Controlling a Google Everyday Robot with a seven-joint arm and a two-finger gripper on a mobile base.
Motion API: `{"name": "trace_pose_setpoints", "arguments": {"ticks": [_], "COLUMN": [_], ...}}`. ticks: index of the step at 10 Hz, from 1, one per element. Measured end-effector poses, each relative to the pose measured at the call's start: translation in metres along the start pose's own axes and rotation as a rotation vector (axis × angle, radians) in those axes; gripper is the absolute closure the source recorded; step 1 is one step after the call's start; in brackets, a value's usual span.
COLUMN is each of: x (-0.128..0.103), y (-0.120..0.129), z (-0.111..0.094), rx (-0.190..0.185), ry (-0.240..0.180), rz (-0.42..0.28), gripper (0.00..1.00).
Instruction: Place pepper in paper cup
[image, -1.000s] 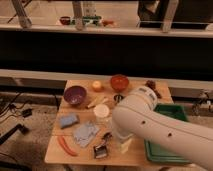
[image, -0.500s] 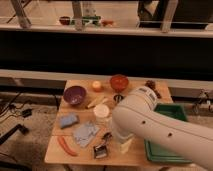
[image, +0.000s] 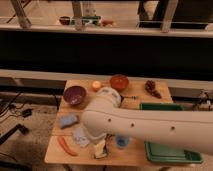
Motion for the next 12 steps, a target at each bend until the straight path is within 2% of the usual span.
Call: {"name": "trace_pose_setpoints", "arguments": {"ticks": [4, 5, 6, 8, 9, 10, 12], "x": [-0.074, -0.088, -0.1, -0.115, -0.118, -0.121, -0.121], "y": [-0.044, -0.048, -0.053, -0.056, -0.057, -0.058, -0.058], "z": [0.041, 0.048, 0.056, 0.062, 0.064, 0.065, 0.065], "rx": [0.016, 0.026, 0.044, 0.068, 0.078, 0.085, 0.087], "ry": [-0.053, -0.095, -0.167, -0.244, -0.267, -0.282, -0.284], "rz": [-0.092, -0.147, -0.258, -0.367, -0.399, -0.419, -0.421], "gripper": [0.2, 0.2, 0.2, 0.2, 0.2, 0.2, 0.2]}}
